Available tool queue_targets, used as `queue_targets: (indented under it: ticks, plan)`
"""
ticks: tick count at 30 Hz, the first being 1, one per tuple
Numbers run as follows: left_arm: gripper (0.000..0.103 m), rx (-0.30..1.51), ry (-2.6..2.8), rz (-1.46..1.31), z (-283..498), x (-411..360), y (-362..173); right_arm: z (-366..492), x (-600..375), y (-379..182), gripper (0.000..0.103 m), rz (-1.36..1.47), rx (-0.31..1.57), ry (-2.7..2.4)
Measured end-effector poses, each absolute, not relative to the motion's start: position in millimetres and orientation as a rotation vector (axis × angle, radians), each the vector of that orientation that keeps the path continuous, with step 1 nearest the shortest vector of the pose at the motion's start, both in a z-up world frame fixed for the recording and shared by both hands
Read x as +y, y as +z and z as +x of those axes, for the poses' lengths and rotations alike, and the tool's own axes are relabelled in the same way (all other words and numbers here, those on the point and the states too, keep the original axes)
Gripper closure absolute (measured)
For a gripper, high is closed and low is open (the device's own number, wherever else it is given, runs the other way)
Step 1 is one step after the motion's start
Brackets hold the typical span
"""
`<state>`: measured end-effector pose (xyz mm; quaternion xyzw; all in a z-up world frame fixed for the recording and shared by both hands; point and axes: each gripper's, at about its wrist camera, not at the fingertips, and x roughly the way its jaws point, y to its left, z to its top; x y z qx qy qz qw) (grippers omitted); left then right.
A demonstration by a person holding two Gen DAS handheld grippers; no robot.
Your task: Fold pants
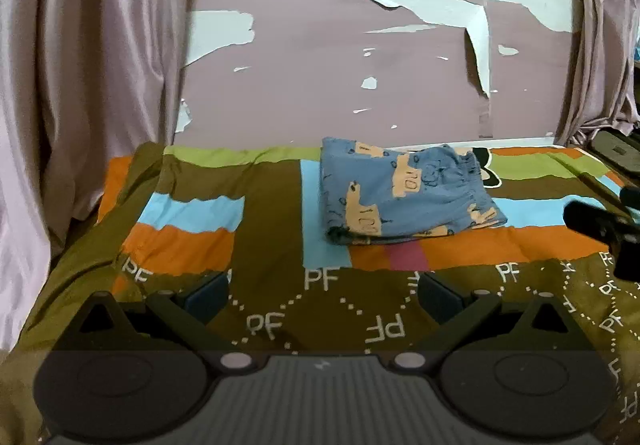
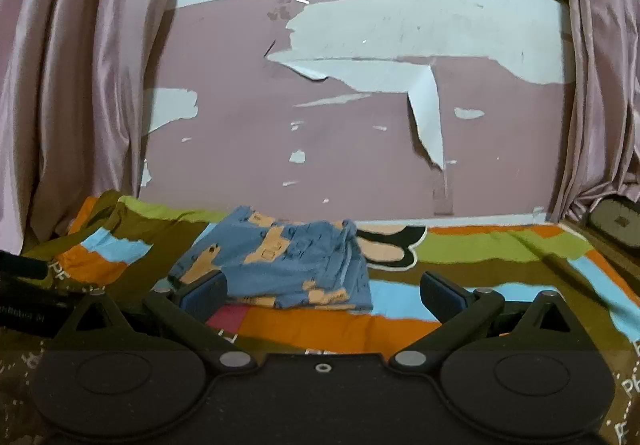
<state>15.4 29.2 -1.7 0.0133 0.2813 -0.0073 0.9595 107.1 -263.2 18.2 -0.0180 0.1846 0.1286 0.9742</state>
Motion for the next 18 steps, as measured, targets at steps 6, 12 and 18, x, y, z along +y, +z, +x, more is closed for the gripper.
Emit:
queue_targets:
  ticks: [6,12,18]
  plan:
    - [0.000,0.597,0.000,0.012,10.9,34.7,-11.2,100.8,-263.7,4.6,0.001,-0.021,0.419,0.283]
    - [0.000,0.616,0.003,0.023,6.8,34.7,-19.2,100.2,-259.8,-5.2,0.001,-0.025,0.462,0.306]
    - [0.000,0.615,0.000,0.027,3.8,33.6,-21.0,99.6,-259.0,-5.9,0.001,-0.022,0.466,0.305]
